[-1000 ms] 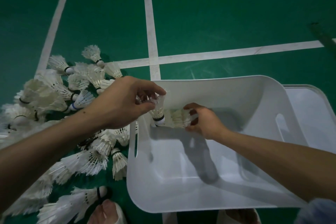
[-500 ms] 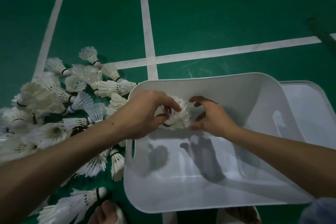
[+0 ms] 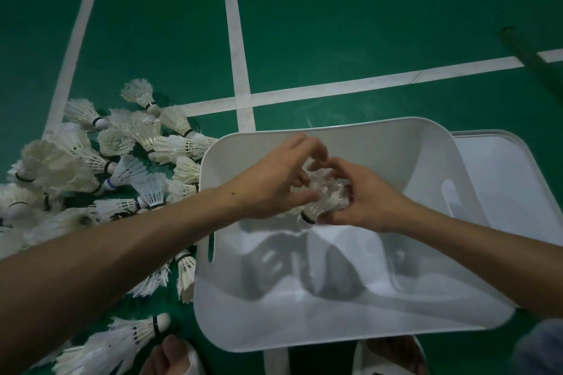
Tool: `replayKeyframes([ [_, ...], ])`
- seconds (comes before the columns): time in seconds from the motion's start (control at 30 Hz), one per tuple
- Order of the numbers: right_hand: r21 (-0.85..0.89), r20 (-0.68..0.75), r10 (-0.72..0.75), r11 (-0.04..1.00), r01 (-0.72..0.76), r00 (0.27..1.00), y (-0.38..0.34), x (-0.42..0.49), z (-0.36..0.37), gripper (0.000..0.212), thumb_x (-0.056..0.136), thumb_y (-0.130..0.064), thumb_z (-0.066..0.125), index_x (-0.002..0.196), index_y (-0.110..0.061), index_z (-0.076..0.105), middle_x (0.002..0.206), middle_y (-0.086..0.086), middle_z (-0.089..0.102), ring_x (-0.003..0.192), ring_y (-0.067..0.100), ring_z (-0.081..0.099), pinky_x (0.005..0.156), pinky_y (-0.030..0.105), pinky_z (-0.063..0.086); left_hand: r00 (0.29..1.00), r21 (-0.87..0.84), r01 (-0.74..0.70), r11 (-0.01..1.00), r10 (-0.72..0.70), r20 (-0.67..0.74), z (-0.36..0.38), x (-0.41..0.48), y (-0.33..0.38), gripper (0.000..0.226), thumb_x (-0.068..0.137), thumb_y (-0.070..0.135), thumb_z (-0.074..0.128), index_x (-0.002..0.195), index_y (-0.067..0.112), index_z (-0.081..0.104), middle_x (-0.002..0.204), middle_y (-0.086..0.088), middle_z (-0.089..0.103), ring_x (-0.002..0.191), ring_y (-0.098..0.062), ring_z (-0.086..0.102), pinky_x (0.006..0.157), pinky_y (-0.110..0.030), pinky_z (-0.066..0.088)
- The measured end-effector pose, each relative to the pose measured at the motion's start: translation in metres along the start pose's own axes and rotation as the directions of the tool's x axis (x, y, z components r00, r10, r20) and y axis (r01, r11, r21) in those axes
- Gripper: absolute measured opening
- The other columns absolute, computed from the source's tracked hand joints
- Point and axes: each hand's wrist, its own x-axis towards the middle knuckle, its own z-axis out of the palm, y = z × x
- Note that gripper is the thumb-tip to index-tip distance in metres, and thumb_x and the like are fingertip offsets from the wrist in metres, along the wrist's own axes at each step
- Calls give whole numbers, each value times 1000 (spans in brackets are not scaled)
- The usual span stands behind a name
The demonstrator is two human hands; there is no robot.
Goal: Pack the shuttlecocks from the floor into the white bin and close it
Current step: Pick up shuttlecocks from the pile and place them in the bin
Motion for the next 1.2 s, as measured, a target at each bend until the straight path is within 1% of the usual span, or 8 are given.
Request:
replayKeyframes([
  [0.07,-45,-4,11,999,-11,1000,9,-2,-9,74,63,-29,87,121,-48,45,110,-18,59,92,1,62,77,22,52,995,0,97,995,-97,-13,-3,2,-3,42,82,16,73,113,20,45,120,2,47,88,-11,62,72,-20,54],
  [0.1,-59,-28,31,998,-32,999,14,-3,-14,76,65,-24,85,122,-50,42,110,-15,58,88,2,62,74,20,50,990,107,137,985,-141,29,-4,4,-8,44,82,19,73,116,21,45,121,1,48,89,-12,60,69,-21,51],
  [0.23,-96,-94,169,979,-178,981,27,-2,-19,67,71,-17,81,127,-30,47,112,-3,59,87,14,59,64,4,42,885,412,249,876,-379,269,3,3,-27,64,83,28,69,137,35,35,122,-7,44,101,-24,53,86,-30,44],
  [0.4,-131,-171,284,943,-307,943,31,9,-3,48,64,-32,81,103,-27,53,94,2,64,84,23,62,73,30,51,822,459,229,858,-423,382,18,1,-41,66,85,28,64,143,36,33,129,-11,40,119,-29,46,101,-34,40],
  [0.57,-339,-266,313,855,-392,912,36,22,10,64,49,-61,70,108,-36,62,107,1,58,106,26,52,82,31,38,842,476,238,847,-424,333,21,6,-47,64,85,34,63,142,34,35,130,-13,42,117,-30,48,93,-32,40],
  [0.77,-204,-282,357,885,-419,891,38,28,21,62,62,-38,87,116,-22,61,109,8,63,98,24,61,82,27,48,848,468,242,850,-420,325,16,10,-42,62,90,32,61,145,31,34,132,-14,49,124,-28,43,97,-30,37],
  [1.03,74,-85,338,940,-332,937,42,32,25,65,65,-7,82,123,-26,58,108,8,63,78,19,70,78,37,59,844,424,277,862,-429,321,13,10,-44,63,88,32,63,144,30,34,134,-11,51,122,-27,46,96,-28,38],
  [1.2,-15,-77,334,942,-336,939,44,39,23,58,69,-7,81,122,-21,62,110,4,65,75,15,70,67,19,51,826,383,342,858,-469,314,18,11,-48,67,86,32,64,144,31,31,134,-12,49,123,-27,45,100,-30,39],
])
